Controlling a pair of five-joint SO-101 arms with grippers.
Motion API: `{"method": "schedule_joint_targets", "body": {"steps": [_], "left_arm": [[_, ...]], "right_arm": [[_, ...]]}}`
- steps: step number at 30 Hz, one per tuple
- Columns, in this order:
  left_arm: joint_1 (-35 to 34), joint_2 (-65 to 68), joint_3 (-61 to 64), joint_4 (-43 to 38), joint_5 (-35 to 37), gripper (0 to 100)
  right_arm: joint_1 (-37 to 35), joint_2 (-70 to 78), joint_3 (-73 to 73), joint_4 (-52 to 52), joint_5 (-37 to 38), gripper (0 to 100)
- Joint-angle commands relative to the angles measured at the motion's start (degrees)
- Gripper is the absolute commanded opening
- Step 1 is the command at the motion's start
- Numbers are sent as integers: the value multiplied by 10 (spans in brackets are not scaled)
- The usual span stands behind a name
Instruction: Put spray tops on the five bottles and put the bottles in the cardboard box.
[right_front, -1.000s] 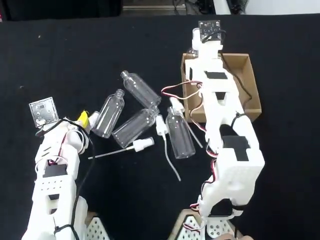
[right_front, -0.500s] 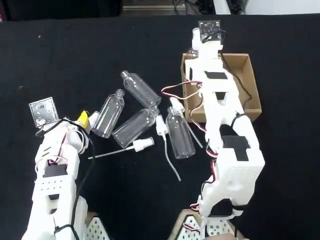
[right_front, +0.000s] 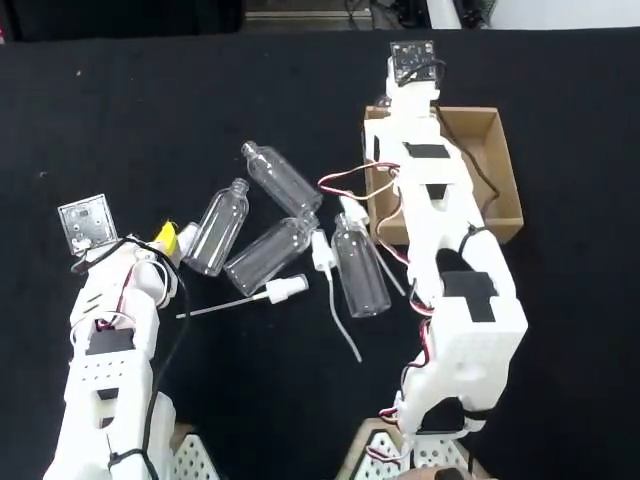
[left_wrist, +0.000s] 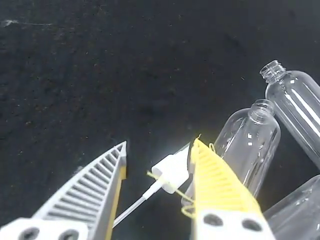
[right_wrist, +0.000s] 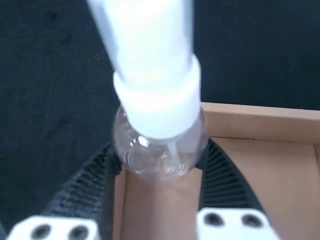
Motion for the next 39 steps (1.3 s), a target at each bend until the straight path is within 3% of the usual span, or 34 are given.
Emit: {"method": "schedule_joint_targets", "body": {"steps": [1, 11, 30, 39], "left_arm": [[-5, -1, -6, -11, 4, 199], [-5, -1, -7, -11, 4, 199], [-5, -1, -7, -11, 4, 199], [-5, -1, -7, -11, 4, 199]], "right_arm": [[-9, -4, -17, 15, -3, 162], [-42, -4, -15, 27, -3, 388], [-40, -27, -14, 28, -2, 393], [-40, -80, -14, 89, -2, 393]]}}
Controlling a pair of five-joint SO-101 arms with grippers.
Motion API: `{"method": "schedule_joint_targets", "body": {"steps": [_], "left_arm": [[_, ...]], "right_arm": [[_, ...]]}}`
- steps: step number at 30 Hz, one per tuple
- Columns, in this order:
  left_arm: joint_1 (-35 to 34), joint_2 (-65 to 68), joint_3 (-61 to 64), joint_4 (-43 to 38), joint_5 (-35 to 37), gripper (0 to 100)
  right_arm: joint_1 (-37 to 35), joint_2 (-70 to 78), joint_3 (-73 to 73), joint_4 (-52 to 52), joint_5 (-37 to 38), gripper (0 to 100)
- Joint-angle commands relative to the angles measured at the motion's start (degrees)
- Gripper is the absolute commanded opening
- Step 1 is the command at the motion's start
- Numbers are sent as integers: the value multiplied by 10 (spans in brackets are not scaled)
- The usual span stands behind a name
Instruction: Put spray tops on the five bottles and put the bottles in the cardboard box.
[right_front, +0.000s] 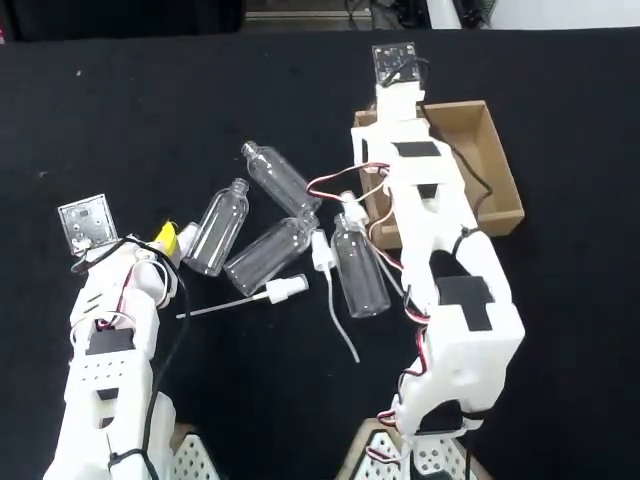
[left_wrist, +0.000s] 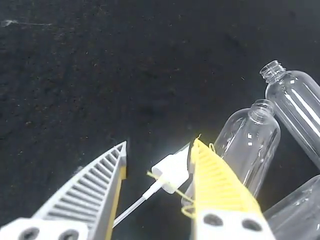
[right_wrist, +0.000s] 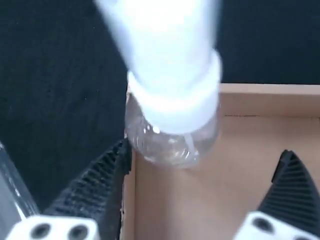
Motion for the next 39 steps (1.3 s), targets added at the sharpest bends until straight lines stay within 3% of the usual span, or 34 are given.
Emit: {"method": "schedule_joint_targets", "body": {"steps": [1, 18, 32, 34, 39], "left_arm": [[-5, -1, -7, -11, 4, 199], [-5, -1, -7, -11, 4, 199], [-5, -1, -7, -11, 4, 199], [-5, -1, -7, -11, 4, 199], [-5, -3, -7, -10, 4, 199]], "right_arm": [[-11, -48, -14, 10, -2, 393], [-6, -137, -26, 124, -3, 393], [0, -213, -35, 367, 3, 391], [33, -228, -44, 388, 9, 373], [164, -239, -95, 373, 58, 175]]}}
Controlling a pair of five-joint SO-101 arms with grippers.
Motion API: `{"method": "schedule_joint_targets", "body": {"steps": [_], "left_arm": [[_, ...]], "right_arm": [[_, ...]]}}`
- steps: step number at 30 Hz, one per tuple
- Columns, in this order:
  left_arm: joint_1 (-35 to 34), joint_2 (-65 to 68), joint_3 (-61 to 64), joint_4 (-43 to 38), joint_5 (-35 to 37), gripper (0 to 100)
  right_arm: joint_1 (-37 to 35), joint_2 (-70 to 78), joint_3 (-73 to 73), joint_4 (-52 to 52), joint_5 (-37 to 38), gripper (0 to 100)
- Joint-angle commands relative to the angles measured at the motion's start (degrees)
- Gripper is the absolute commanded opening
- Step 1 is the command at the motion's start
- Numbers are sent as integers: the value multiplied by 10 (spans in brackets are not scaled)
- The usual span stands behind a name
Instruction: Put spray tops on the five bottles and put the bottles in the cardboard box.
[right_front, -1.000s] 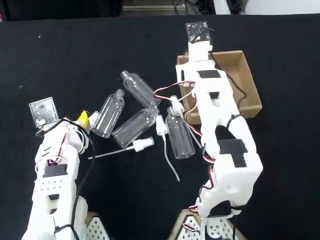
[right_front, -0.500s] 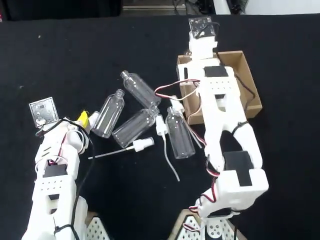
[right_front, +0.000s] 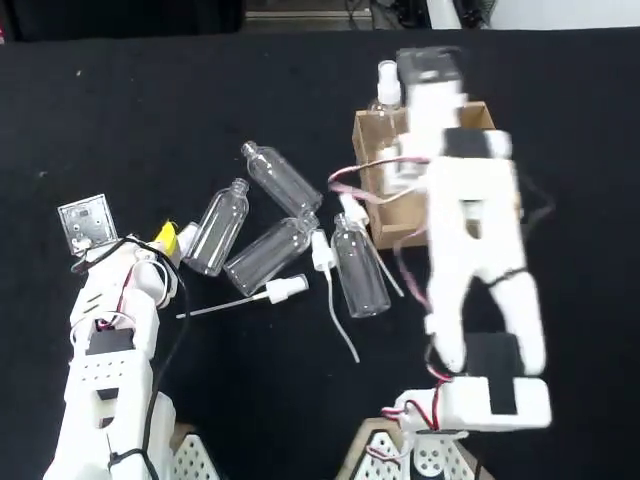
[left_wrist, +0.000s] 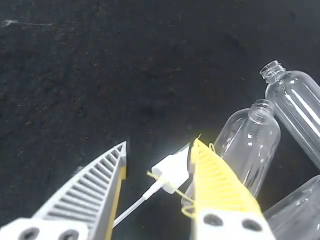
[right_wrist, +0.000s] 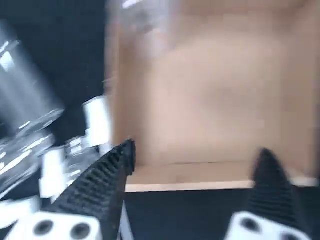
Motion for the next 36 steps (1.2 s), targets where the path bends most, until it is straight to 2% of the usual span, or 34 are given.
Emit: {"method": "schedule_joint_targets", "body": {"steps": [1, 6, 9, 24, 26, 33, 36], "left_arm": [[-5, -3, -7, -10, 4, 199], [-4, -3, -7, -11, 4, 199], [-3, -2, -7, -11, 4, 199], [-3, -4, -7, -9, 4, 199], [-3, -4, -7, -9, 4, 199], [-2, -4, -7, -9, 4, 199], [-3, -4, -7, -9, 4, 199]], "right_arm": [[103, -29, -72, -19, 37, 160], [174, 33, -127, -47, 71, 227], [178, 95, -162, -42, 84, 255], [193, 340, -333, -41, 83, 253], [193, 356, -346, -41, 84, 233], [198, 378, -375, -41, 82, 7], [208, 382, -376, -41, 82, 20]]}}
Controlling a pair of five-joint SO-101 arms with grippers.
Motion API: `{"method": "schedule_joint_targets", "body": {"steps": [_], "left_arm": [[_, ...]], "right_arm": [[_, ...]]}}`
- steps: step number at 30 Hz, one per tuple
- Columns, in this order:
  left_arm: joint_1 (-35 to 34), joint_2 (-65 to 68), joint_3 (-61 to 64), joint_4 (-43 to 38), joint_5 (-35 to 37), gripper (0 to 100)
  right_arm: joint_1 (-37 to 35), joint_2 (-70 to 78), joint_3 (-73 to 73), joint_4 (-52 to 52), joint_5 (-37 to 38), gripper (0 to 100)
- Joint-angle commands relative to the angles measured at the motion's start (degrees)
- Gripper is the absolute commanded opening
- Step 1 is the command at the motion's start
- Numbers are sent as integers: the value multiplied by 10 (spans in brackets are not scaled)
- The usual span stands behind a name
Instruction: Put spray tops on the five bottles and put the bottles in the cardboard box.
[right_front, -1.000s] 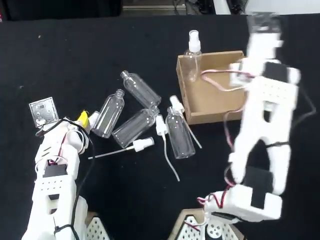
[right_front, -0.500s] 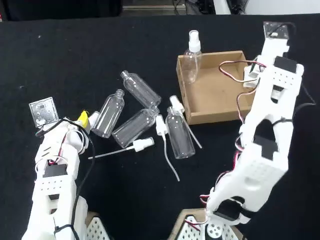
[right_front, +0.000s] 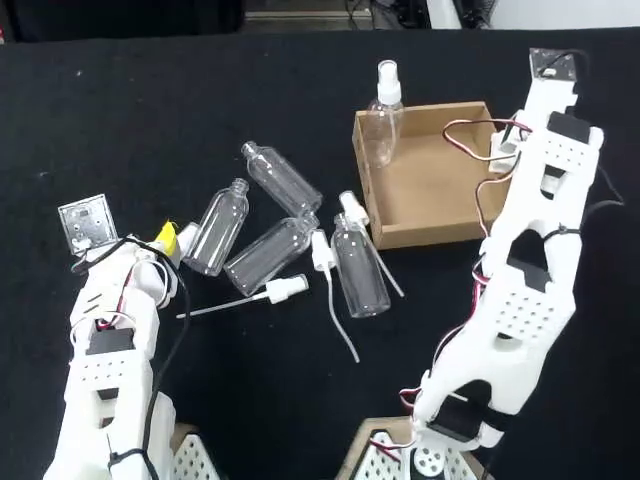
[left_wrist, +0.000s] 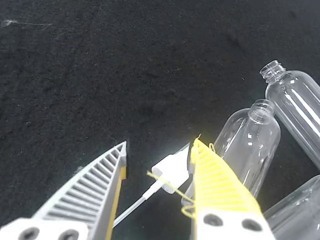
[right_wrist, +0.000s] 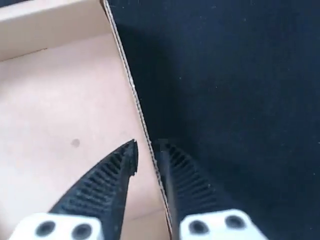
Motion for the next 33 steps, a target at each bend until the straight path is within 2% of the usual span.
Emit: {"method": "schedule_joint_targets", "body": {"steps": [1, 12, 18, 23, 33], "left_arm": [[-3, -4, -7, -9, 4, 199], [-2, -4, -6, -9, 4, 199], [-2, -4, -6, -9, 4, 199], [-4, -4, -6, -9, 4, 199], [-4, -4, -6, -9, 4, 199]], "right_arm": [[26, -2, -40, -11, 4, 13], [59, 7, -39, 1, 3, 11], [54, 7, -37, 22, 2, 11], [51, 7, -37, 24, -48, 11], [35, 3, -42, 66, -50, 11]]}}
